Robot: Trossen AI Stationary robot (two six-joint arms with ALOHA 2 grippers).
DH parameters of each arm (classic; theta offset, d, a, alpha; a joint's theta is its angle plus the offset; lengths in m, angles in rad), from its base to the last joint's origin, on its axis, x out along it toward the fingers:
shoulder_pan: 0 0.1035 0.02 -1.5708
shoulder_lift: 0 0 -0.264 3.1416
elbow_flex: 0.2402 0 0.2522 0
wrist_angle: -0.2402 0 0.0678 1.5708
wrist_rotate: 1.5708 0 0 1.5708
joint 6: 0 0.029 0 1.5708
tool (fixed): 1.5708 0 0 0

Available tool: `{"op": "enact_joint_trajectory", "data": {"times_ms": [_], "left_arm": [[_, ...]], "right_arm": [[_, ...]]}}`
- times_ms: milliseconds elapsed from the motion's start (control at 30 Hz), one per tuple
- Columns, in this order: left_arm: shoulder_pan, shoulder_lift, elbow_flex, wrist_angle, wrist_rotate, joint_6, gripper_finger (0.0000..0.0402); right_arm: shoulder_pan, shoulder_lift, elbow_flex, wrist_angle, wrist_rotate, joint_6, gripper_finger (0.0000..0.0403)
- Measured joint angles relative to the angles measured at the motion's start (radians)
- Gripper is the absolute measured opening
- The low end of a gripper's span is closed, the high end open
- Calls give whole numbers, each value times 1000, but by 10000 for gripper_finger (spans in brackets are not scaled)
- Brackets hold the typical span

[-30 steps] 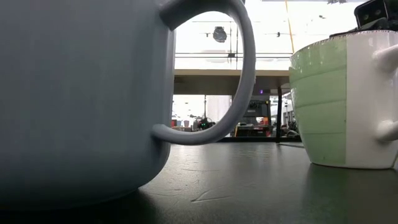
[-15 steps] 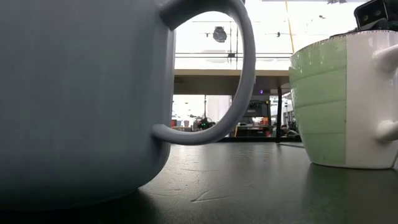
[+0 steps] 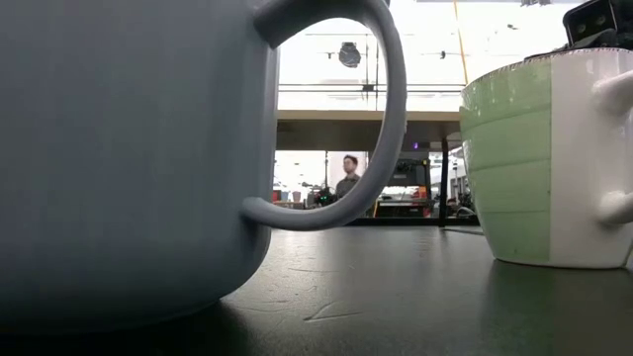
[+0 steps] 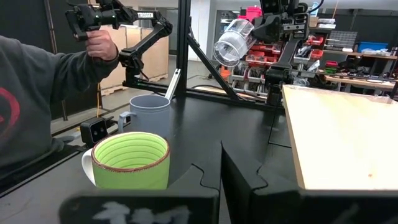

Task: Stack small to large cups/mugs on shelf
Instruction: Put the transparent mug on the shelf

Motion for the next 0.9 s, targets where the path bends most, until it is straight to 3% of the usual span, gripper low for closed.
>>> {"op": "enact_joint_trajectory", "data": {"times_ms": [300,600,900], "left_arm": [[3,14,-1,93,-202,60,0],[60,87,-1,180,-238,111,0],[152,151,20,283,-194,160,0]], "right_arm": [[0,0,0,10,0,0,0],[0,0,0,19,0,-1,0],[0,0,0,23,0,0,0]]}}
